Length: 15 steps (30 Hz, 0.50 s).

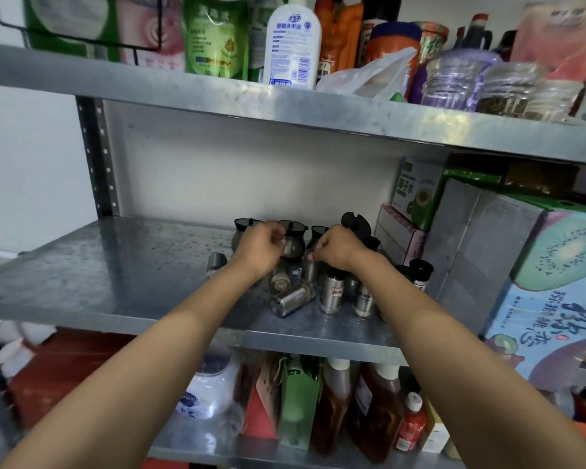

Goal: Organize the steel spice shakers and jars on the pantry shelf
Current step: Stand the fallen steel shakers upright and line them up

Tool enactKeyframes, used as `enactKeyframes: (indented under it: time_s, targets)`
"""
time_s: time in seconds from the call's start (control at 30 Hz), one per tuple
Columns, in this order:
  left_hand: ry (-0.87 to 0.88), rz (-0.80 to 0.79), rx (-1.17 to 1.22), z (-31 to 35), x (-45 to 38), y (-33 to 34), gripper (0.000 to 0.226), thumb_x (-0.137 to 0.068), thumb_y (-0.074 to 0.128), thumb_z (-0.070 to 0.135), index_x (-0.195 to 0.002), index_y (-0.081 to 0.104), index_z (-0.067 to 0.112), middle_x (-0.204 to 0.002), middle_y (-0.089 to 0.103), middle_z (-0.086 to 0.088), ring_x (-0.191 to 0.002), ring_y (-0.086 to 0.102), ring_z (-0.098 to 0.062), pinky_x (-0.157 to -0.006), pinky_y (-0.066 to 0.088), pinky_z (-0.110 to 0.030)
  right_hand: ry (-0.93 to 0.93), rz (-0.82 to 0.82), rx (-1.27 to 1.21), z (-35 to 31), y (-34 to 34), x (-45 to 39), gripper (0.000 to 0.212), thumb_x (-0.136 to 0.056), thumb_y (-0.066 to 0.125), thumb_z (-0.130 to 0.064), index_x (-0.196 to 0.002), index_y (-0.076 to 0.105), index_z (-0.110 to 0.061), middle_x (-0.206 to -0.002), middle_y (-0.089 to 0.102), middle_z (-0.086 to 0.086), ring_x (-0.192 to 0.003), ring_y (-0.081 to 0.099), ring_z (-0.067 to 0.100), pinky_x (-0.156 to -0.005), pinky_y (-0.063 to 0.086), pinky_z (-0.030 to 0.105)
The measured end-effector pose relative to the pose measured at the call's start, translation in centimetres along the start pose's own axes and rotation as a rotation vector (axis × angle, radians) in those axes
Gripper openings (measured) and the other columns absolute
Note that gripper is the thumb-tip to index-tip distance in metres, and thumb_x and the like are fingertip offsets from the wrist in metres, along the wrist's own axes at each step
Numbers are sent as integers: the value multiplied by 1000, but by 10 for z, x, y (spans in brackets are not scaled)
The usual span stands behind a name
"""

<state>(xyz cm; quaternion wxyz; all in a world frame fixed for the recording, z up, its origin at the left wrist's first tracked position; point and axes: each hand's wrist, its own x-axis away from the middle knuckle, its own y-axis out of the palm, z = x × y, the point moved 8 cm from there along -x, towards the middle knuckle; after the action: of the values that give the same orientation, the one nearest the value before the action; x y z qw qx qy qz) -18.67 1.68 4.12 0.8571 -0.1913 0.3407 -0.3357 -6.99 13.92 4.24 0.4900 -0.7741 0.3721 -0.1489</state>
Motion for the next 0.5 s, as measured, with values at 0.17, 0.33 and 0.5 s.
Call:
enactKeyframes:
  time_s: [0.17, 0.33, 0.5]
  targets:
    - [-16, 1, -6, 0, 13, -5, 25, -82, 56, 1, -103, 67, 7, -105, 71, -10, -100, 64, -25, -95, 51, -35, 13, -53, -18, -3, -4, 5, 18, -77, 80, -19, -65, 68, -15, -76, 68, 4, -78, 65, 19, -70, 50, 27]
    - [-38, 14, -31, 4, 29, -8, 24, -82, 55, 1, -101, 68, 8, -102, 71, -10, -96, 65, -26, -91, 52, -36, 39, 8, 64, -10, -7, 14, 35, -77, 75, -39, -62, 56, -14, -64, 58, 4, -63, 58, 20, -57, 45, 26]
    - [-23, 25, -28, 11, 36, -1, 24, -82, 52, 0, -100, 66, 7, -100, 71, -11, -93, 65, -28, -88, 53, -36, 25, 89, 67, -12, -5, 18, 31, -75, 80, -39, -70, 63, -13, -84, 68, 7, -84, 66, 25, -73, 53, 29]
